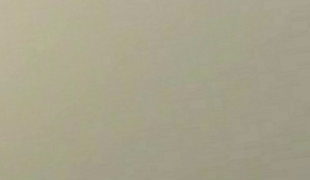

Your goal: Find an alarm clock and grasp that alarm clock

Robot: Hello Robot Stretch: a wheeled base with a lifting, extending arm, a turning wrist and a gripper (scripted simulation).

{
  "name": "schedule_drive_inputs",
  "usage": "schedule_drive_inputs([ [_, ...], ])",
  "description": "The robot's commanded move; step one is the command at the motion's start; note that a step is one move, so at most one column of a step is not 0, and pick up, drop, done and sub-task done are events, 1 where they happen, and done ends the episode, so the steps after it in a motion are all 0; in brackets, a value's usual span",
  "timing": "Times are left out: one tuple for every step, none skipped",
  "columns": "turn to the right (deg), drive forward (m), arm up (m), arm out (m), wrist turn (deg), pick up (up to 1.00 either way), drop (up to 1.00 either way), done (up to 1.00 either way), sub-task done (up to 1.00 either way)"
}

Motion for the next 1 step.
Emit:
schedule_drive_inputs([
  [0.0,0.2,0.0,0.0,0.0,0.0,0.0,0.0,0.0],
])
